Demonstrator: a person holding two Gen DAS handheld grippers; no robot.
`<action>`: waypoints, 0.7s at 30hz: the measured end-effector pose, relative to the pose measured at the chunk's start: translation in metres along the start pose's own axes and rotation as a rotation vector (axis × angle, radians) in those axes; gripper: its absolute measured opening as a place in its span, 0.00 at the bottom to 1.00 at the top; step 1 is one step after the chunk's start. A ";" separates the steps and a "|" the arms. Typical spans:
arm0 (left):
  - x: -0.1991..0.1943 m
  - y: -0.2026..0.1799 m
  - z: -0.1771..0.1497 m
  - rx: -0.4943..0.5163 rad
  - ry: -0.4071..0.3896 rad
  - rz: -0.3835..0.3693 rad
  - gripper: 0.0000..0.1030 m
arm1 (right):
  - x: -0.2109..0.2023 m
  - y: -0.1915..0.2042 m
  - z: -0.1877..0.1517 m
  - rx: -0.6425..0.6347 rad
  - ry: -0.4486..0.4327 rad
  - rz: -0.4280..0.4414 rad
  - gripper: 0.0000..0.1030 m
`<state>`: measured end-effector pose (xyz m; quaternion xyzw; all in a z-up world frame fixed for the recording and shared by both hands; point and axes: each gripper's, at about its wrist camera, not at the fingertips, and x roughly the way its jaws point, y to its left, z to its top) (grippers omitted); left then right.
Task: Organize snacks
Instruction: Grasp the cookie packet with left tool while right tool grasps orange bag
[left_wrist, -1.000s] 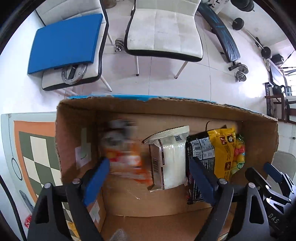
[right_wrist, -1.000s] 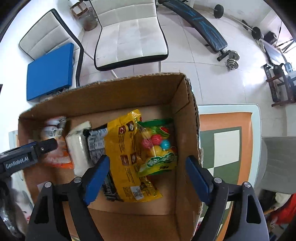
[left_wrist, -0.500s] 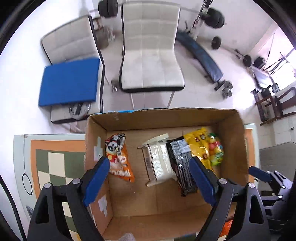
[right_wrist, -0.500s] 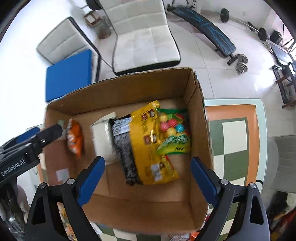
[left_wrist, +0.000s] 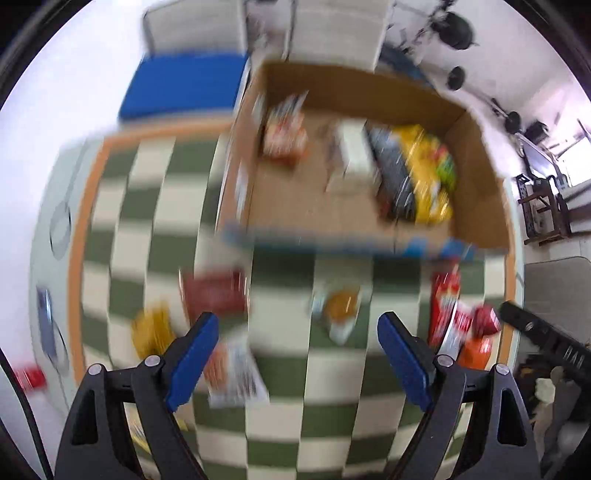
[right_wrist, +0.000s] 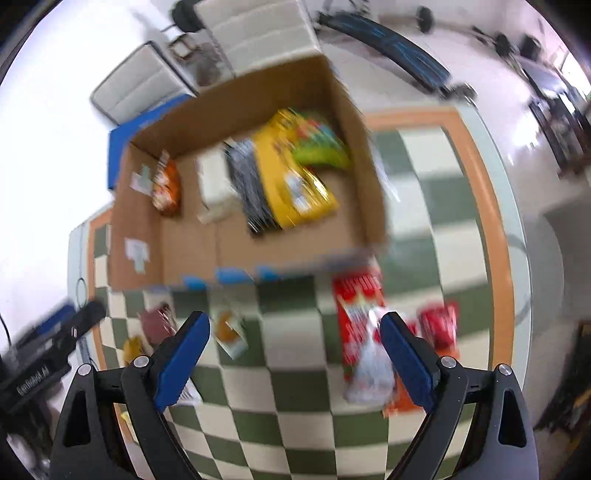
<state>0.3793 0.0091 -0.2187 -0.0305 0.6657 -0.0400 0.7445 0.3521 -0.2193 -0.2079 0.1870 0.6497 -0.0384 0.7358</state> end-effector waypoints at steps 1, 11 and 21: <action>0.008 0.006 -0.012 -0.028 0.025 -0.003 0.86 | 0.004 -0.011 -0.012 0.022 0.012 -0.015 0.93; 0.089 0.035 -0.086 -0.179 0.189 0.044 0.85 | 0.064 -0.117 -0.084 0.269 0.096 -0.079 0.93; 0.116 0.059 -0.087 -0.274 0.231 0.048 0.85 | 0.112 -0.155 -0.100 0.321 0.147 -0.154 0.77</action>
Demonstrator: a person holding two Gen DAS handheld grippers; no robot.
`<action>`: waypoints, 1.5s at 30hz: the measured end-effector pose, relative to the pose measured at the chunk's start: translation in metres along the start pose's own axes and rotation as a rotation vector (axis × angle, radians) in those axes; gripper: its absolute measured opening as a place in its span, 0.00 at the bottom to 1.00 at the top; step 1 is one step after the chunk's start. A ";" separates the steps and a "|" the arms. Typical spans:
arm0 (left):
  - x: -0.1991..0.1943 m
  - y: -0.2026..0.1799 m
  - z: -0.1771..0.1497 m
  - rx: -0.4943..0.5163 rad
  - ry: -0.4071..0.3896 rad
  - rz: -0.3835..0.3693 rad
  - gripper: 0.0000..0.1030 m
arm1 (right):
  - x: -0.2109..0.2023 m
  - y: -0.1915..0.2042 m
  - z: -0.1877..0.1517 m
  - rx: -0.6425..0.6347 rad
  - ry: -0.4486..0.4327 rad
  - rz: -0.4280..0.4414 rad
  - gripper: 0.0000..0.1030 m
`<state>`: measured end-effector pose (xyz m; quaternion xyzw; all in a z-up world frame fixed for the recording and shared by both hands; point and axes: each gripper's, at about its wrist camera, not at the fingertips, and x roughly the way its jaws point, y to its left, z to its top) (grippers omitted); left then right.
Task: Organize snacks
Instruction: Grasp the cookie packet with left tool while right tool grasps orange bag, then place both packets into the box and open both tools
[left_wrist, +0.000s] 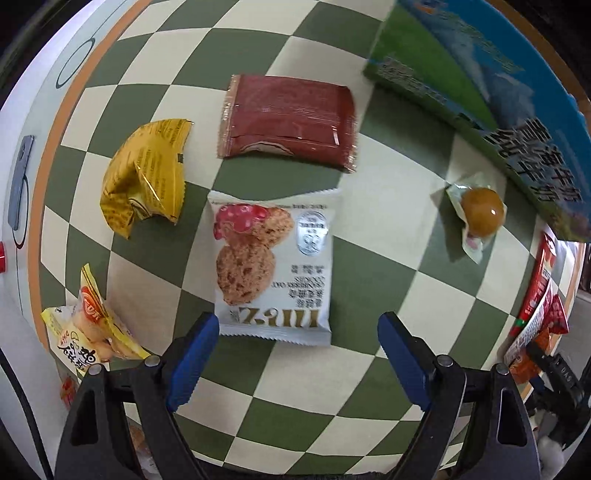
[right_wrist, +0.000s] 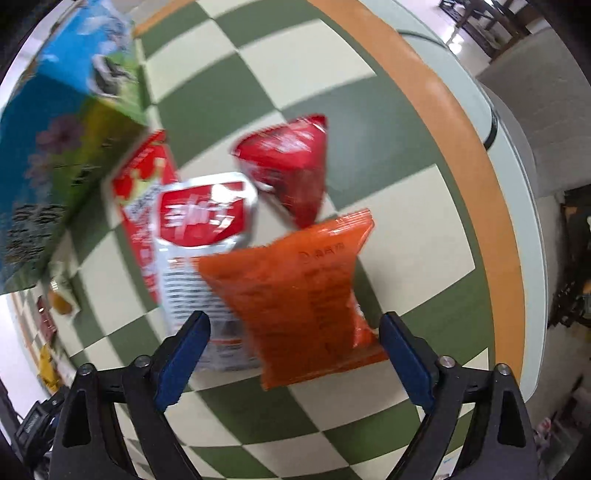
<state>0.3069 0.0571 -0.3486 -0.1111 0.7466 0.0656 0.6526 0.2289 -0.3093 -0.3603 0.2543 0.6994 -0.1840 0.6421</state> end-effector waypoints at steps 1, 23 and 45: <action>0.001 0.002 0.001 -0.005 0.005 -0.006 0.85 | 0.002 -0.004 -0.001 0.014 -0.001 0.009 0.68; 0.035 0.028 0.047 -0.003 0.015 0.001 0.69 | -0.041 0.083 -0.056 -0.227 -0.037 0.095 0.52; -0.168 -0.080 0.040 0.227 -0.287 -0.215 0.69 | -0.145 0.167 -0.037 -0.367 -0.108 0.296 0.52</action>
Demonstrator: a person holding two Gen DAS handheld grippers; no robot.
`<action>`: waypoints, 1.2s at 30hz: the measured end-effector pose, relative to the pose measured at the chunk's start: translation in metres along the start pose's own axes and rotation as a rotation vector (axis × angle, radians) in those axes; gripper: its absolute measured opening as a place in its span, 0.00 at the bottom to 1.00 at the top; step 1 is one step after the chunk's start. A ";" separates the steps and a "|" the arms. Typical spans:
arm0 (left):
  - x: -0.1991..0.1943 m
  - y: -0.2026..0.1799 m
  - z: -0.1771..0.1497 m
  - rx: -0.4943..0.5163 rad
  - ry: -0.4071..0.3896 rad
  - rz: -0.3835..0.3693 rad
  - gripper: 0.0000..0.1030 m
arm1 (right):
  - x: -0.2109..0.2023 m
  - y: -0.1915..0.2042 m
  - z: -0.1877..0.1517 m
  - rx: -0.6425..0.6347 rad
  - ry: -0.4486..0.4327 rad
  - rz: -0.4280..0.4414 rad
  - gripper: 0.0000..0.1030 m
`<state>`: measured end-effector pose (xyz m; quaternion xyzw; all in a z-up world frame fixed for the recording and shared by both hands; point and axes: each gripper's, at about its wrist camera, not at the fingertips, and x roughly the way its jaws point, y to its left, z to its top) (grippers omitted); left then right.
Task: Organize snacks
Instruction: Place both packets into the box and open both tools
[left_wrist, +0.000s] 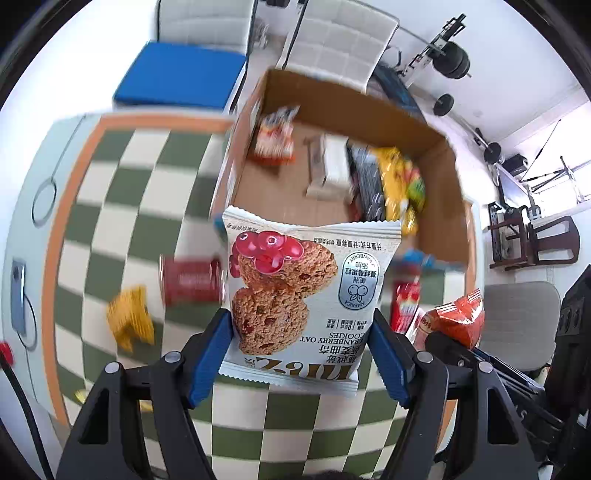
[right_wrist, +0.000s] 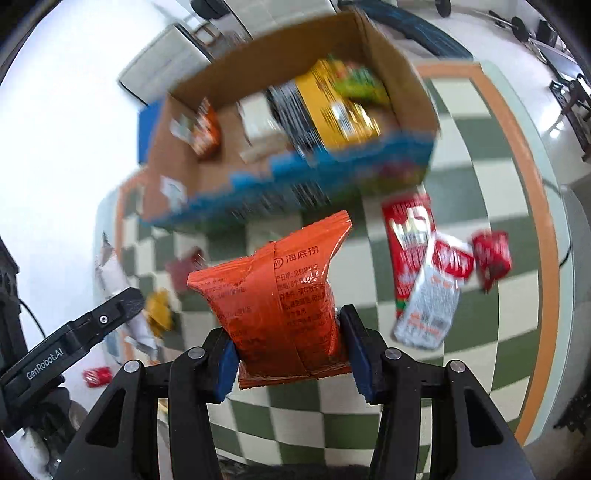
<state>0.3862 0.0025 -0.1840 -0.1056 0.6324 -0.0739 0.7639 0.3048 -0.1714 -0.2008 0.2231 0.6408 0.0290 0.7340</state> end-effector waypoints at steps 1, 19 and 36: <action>-0.003 -0.004 0.013 0.004 -0.007 -0.002 0.69 | -0.004 0.006 0.009 -0.007 -0.009 0.009 0.52; 0.121 0.004 0.157 -0.018 0.343 0.039 0.69 | 0.063 0.050 0.157 -0.004 0.062 -0.003 0.52; 0.145 0.004 0.133 0.015 0.413 0.097 0.69 | 0.127 0.047 0.167 -0.009 0.207 -0.044 0.63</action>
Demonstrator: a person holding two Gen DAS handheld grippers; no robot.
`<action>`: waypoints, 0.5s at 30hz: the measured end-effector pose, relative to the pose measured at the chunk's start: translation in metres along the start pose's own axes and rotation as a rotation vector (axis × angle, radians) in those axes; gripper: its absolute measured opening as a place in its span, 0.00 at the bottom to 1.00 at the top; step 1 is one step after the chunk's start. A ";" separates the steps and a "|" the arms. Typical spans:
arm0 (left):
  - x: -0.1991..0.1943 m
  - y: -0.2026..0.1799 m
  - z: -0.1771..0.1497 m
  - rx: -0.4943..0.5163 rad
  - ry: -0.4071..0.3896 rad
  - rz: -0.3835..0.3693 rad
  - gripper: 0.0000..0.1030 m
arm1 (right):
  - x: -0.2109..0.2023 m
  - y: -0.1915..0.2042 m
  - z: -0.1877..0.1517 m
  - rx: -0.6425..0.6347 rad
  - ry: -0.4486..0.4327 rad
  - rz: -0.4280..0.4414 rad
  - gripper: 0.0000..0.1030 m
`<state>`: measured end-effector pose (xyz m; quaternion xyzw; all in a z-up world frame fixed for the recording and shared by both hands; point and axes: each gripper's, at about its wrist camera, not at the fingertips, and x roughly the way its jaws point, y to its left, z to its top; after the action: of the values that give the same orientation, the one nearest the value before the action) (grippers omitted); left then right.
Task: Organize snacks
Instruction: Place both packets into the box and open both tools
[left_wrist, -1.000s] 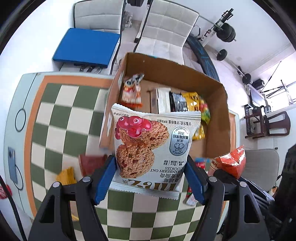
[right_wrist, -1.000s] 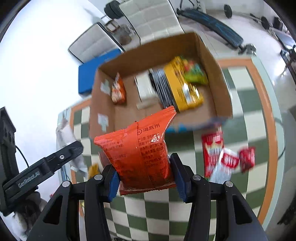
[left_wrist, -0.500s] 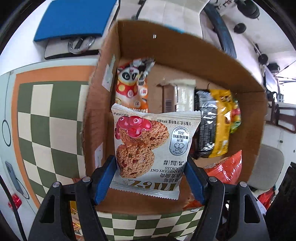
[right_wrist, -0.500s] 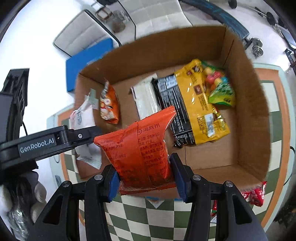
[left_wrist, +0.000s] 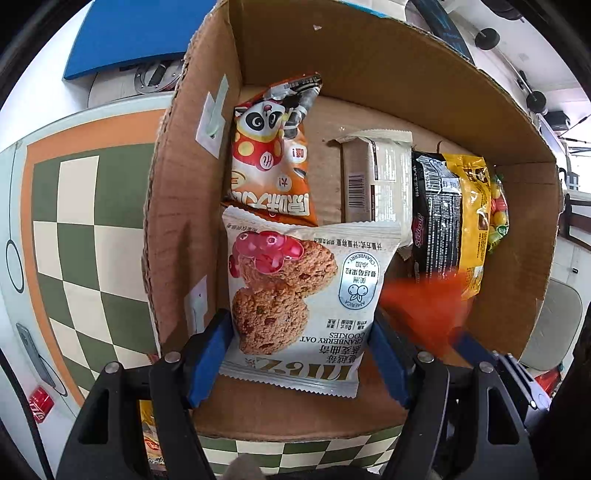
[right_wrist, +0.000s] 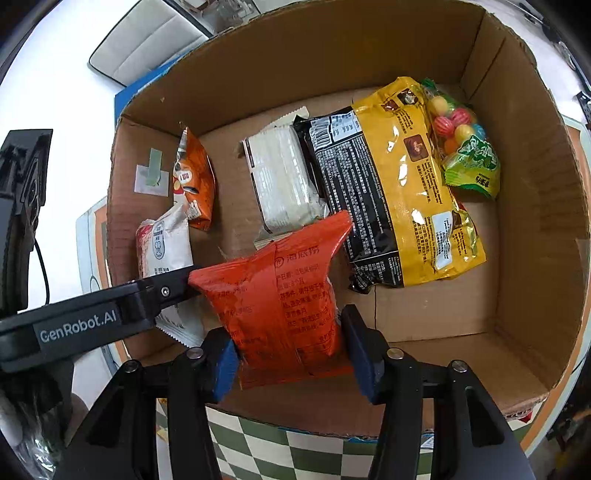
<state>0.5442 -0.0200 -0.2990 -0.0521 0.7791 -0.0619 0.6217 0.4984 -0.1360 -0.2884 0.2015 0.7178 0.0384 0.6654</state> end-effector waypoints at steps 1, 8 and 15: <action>-0.001 0.000 -0.001 0.002 -0.004 -0.002 0.69 | 0.000 0.001 0.002 -0.003 -0.003 -0.009 0.73; -0.024 -0.002 -0.019 0.031 -0.045 -0.011 0.90 | -0.009 0.003 0.000 -0.019 -0.014 -0.036 0.90; -0.052 -0.013 -0.041 0.080 -0.166 0.005 0.90 | -0.028 0.009 -0.014 -0.051 -0.068 -0.103 0.91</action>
<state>0.5158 -0.0237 -0.2378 -0.0301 0.7218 -0.0867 0.6860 0.4876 -0.1347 -0.2573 0.1486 0.7031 0.0156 0.6953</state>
